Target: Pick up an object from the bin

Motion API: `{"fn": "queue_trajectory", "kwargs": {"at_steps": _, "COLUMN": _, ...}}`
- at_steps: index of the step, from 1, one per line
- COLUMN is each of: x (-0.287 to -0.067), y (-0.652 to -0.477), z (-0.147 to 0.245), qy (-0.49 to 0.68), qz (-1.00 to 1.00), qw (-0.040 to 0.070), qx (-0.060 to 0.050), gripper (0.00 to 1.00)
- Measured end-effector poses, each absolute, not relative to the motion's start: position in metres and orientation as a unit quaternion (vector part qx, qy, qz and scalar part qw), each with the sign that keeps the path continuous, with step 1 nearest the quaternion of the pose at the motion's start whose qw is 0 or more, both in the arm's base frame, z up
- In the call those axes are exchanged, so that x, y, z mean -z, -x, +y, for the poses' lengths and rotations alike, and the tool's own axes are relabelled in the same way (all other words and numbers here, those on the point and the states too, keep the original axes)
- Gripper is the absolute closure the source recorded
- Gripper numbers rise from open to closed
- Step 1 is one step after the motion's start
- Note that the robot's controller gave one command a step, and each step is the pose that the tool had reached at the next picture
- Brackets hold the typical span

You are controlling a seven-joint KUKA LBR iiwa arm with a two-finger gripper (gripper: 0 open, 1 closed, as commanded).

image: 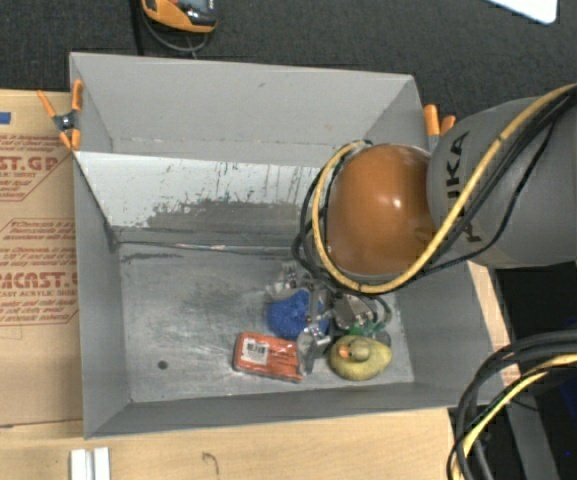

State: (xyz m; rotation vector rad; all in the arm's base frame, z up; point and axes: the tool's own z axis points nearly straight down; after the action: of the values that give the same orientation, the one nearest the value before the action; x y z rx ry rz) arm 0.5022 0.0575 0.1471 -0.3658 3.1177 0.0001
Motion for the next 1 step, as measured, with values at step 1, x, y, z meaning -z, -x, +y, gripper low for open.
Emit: {"fn": "queue_trajectory", "kwargs": {"at_steps": 1, "x": -0.0798, "y": -0.4945, "z": 0.0339, "qy": 0.103, "qz": 0.995, "qw": 0.005, "qx": -0.001, "gripper": 0.0}}
